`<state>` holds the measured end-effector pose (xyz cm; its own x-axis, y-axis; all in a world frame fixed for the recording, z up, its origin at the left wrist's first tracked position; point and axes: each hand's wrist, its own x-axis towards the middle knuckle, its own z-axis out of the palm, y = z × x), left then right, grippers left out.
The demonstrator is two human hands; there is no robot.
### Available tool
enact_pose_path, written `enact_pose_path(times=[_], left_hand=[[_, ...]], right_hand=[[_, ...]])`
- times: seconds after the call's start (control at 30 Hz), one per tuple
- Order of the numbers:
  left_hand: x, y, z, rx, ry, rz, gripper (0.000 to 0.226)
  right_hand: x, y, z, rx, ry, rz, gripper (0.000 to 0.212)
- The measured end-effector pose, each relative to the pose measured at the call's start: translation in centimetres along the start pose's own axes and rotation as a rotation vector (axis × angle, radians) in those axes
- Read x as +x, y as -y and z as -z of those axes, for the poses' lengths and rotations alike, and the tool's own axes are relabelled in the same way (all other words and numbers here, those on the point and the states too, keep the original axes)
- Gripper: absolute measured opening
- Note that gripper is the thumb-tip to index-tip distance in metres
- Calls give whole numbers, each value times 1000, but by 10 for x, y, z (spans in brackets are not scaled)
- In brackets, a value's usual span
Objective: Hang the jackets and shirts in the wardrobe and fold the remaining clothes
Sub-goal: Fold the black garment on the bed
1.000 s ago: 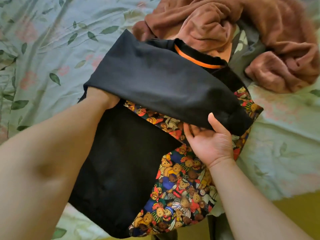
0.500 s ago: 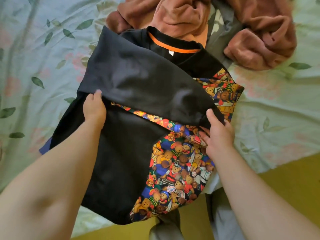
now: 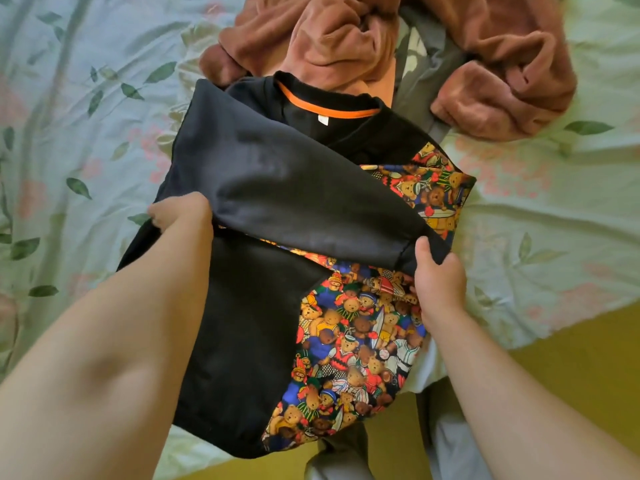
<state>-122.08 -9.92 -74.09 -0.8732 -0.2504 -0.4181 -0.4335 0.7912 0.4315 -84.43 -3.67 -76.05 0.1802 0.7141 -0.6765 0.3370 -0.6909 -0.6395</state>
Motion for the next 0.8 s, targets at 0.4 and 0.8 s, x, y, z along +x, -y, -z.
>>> enact_pose_path(times=[0.4, 0.8], left_hand=[[-126, -25, -49, 501, 36, -1574, 18], [-209, 97, -89, 903, 664, -1783, 43]], right_hand=[[5, 24, 15, 120, -104, -121, 41], [23, 26, 32, 305, 147, -227, 28]])
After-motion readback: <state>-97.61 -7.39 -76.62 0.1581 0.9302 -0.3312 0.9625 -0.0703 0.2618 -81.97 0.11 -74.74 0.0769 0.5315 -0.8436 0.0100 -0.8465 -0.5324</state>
